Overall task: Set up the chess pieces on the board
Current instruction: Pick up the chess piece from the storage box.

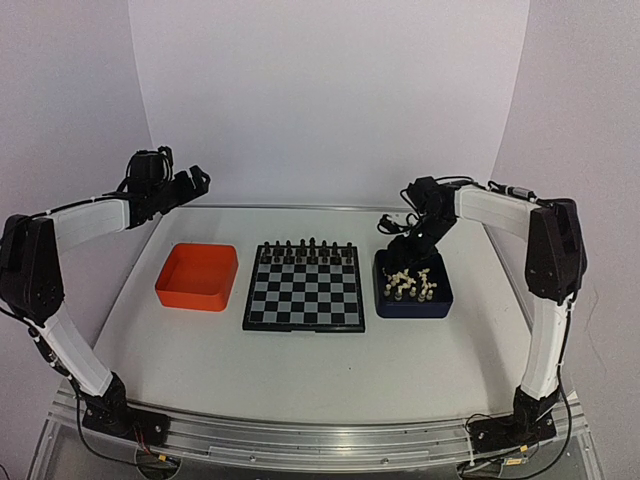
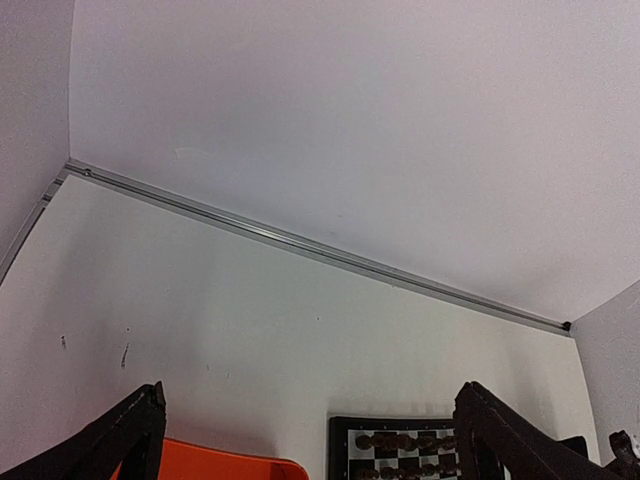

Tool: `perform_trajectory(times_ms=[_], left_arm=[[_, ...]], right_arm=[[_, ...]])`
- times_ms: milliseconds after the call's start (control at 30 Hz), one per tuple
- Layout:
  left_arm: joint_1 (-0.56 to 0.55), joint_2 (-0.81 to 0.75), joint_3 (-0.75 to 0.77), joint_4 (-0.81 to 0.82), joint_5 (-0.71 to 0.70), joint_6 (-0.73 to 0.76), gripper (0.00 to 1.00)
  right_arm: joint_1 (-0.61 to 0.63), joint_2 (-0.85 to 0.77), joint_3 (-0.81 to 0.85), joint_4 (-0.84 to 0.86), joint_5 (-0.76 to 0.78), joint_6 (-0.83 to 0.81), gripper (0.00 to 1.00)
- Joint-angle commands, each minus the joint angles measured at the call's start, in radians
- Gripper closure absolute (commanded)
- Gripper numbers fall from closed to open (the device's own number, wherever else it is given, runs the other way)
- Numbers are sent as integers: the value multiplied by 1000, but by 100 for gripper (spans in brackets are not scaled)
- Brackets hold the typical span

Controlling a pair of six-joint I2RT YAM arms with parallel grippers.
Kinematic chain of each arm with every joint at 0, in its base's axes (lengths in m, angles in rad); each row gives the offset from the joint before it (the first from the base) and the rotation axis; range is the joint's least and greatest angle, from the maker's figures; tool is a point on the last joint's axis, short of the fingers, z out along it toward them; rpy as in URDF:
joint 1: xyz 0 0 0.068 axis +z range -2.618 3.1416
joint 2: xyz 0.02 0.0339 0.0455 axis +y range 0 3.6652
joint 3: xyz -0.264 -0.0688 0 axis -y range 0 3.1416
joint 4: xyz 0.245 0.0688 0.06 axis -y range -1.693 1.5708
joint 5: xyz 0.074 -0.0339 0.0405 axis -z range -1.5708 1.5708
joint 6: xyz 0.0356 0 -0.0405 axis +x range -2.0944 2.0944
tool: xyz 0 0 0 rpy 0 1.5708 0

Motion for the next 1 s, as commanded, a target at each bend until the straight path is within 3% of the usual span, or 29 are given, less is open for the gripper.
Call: perform_trajectory(times_ms=[0,967], left_arm=[[3,14,25,0,6,-7,0],[2,71,71,-26,30,-9,0]], right_arm=[[10,22,42,-30,6,-23,42],[37,123,65,-42,-5,-66,56]])
